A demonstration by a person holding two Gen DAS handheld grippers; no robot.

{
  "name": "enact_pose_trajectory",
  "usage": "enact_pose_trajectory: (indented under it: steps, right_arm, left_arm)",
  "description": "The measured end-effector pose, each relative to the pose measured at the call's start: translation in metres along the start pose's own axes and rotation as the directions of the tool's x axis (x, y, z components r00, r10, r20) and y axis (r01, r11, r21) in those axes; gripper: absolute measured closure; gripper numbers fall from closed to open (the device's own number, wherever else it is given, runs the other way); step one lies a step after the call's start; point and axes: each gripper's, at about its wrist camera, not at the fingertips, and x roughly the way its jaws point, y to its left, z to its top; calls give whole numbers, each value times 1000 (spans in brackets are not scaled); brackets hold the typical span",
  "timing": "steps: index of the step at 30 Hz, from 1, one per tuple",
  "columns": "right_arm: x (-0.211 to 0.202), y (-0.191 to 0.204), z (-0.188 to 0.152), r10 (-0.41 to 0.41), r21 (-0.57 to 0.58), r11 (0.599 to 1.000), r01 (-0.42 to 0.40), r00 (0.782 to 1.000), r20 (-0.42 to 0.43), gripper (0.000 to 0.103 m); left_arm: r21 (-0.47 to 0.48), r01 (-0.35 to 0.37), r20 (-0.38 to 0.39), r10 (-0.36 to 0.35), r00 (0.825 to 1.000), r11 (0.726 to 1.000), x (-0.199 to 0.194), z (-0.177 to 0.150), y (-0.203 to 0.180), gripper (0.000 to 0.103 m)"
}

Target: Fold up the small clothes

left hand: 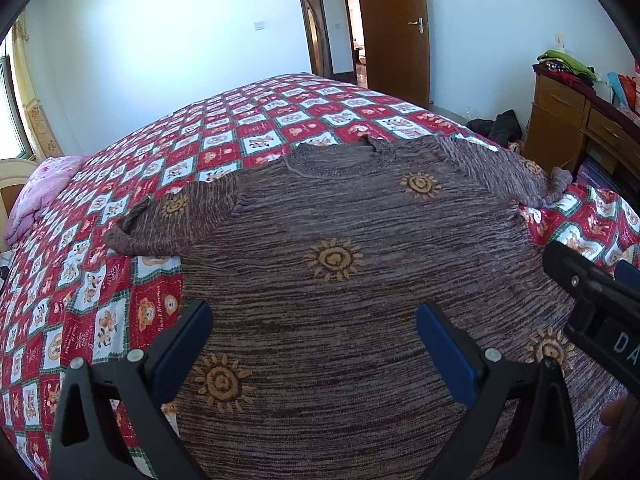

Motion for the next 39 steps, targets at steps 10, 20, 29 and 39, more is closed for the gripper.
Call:
enact_pose_trajectory:
  steps: [10, 20, 29, 39]
  right_arm:
    - [0, -3, -1, -6, 3, 1000, 6, 1000, -5, 1]
    - [2, 1, -3, -7, -5, 1000, 7, 1000, -15, 1]
    - [4, 1, -4, -9, -3, 1000, 9, 1000, -20, 1]
    - [9, 1, -5, -8, -3, 1000, 8, 999, -35, 1]
  left_arm:
    - [-18, 16, -15, -16, 1000, 1000, 1, -2, 0, 0]
    - [-28, 26, -26, -26, 999, 999, 4, -3, 2, 0]
    - [-34, 33, -33, -34, 999, 999, 6, -5, 2, 0]
    - [-32, 34, -44, -36, 998, 999, 10, -7, 1, 0]
